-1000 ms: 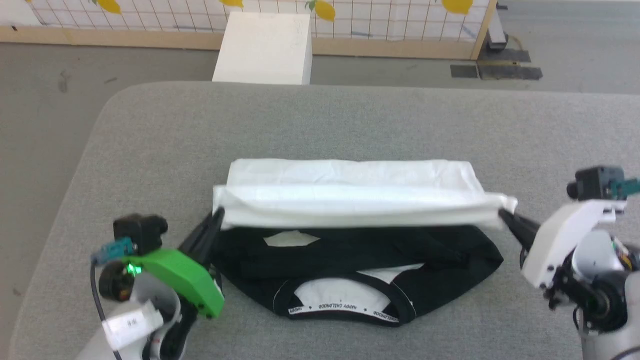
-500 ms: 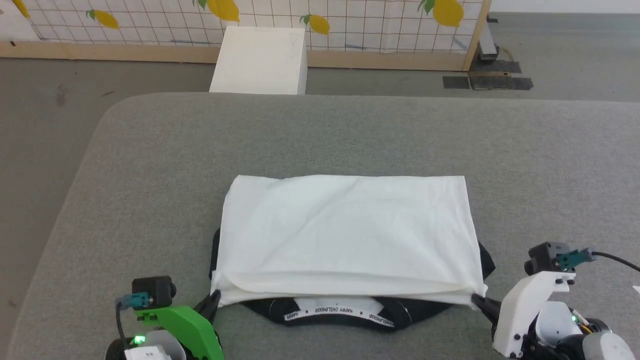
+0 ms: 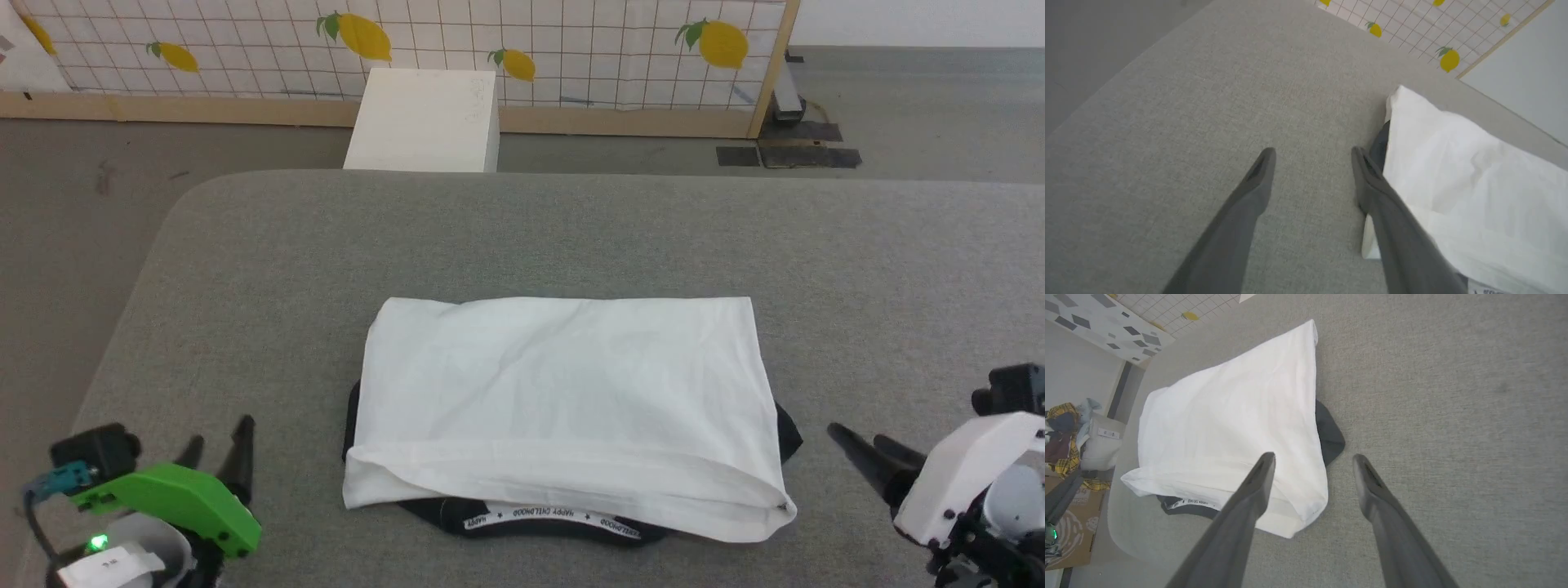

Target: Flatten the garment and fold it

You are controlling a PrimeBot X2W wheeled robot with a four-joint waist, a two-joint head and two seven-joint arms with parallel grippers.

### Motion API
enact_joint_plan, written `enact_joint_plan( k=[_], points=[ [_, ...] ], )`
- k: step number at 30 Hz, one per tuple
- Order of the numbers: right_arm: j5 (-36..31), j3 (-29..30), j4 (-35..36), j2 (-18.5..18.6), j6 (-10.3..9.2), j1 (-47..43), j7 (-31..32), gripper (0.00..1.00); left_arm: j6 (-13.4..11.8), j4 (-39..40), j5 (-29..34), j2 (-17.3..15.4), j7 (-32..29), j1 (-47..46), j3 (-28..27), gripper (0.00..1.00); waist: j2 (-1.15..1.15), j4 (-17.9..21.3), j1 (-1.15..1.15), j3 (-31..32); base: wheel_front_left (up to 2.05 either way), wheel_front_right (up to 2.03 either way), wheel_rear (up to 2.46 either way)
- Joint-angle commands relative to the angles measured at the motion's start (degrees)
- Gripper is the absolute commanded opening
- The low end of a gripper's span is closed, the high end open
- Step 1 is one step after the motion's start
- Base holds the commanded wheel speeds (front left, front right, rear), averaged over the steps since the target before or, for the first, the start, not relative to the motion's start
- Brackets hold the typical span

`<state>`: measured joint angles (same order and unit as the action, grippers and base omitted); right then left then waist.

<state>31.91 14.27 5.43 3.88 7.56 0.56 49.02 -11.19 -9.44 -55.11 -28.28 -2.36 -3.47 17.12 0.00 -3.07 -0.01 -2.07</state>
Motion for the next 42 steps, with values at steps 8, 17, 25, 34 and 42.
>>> enact_joint_plan(
  k=[8,17,25,34,42],
  points=[
    [-4.0,-3.6,-3.3,3.8,-0.08,9.4,6.4,1.00,-1.9,8.8,10.4,-1.9,16.0,0.0,-4.5,1.00,0.00,-0.9,0.01,-2.6,0.00,0.00,0.00],
    [-9.4,-6.7,-13.2,6.1,-0.08,16.4,9.0,1.00,2.2,17.3,28.3,5.7,17.3,-2.0,-10.5,1.00,0.00,-3.9,0.01,-8.3,0.00,0.00,0.00],
    [-9.2,-9.2,-18.2,3.9,-0.08,17.6,8.9,1.00,8.8,17.7,35.0,13.6,17.3,-0.9,-15.6,1.00,0.00,-5.3,0.01,-11.1,0.00,0.00,0.00],
    [-7.6,-13.6,-23.0,2.1,-0.08,19.5,5.9,1.00,14.5,16.0,39.0,19.3,17.3,-1.3,-19.3,1.00,0.00,-6.2,0.01,-11.9,0.00,0.00,0.00],
    [-6.4,-14.9,-25.2,3.6,-0.08,20.2,3.8,0.00,16.8,15.0,41.4,21.7,17.4,-0.8,-20.9,1.00,0.00,-5.8,0.01,-10.8,0.00,0.00,0.00]
  ],
)
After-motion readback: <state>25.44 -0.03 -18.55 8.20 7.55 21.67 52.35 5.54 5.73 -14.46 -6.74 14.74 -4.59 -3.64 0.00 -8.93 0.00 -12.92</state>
